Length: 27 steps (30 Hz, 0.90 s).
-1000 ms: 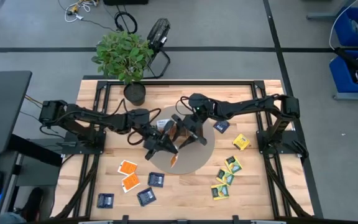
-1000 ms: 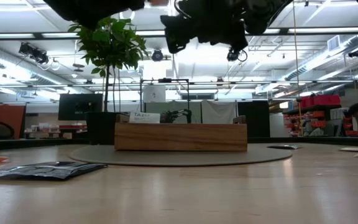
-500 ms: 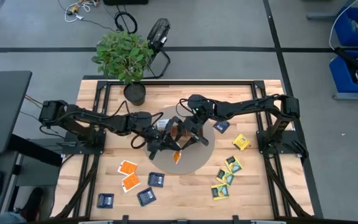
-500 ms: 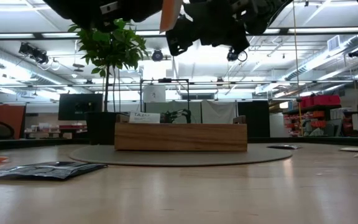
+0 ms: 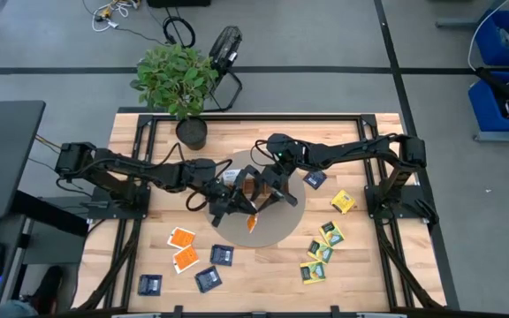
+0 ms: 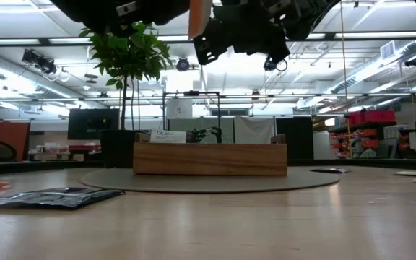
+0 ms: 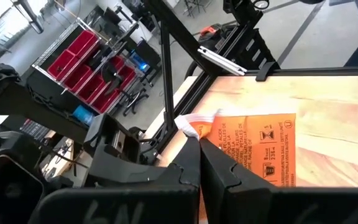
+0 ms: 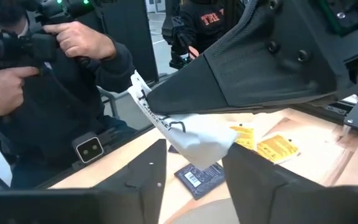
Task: Pick & Place Tea
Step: Put the orange tea bag into the left section of the wooden organizer
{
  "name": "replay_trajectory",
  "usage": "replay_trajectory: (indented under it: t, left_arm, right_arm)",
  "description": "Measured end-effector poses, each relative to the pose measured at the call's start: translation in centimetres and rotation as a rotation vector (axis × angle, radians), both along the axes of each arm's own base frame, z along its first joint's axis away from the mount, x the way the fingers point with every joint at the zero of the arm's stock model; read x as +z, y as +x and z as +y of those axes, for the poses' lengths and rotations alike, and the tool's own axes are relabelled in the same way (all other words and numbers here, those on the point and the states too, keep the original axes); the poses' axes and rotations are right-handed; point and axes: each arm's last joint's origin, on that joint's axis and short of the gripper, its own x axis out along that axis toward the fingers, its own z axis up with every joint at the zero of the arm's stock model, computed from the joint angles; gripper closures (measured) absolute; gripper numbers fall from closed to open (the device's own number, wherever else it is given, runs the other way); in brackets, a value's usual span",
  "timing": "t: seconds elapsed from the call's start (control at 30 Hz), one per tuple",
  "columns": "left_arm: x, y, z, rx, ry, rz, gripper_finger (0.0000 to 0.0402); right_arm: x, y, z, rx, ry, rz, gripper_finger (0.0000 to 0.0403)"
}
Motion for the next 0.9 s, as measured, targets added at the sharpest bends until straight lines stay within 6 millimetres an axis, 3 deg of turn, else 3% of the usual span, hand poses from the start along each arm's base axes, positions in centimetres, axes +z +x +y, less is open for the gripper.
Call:
replay_trajectory:
  t: [0.37, 0.7, 0.9]
  left_arm:
    - [-0.13, 0.01, 0.34, 0.019, -0.008, 0.019, 0.04]
    - [-0.19, 0.0, 0.39, 0.027, -0.006, 0.026, 0.0394]
    - [-0.18, -0.04, 0.67, 0.133, 0.022, 0.033, 0.0355]
  right_arm:
    - [-0.07, -0.06, 0.02, 0.02, -0.023, -0.031, 0.0391]
    - [-0.26, -0.11, -0.04, 0.008, -0.037, -0.022, 0.0401]
    - [-0.54, -0.25, -0.59, -0.023, -0.038, 0.018, 0.0401]
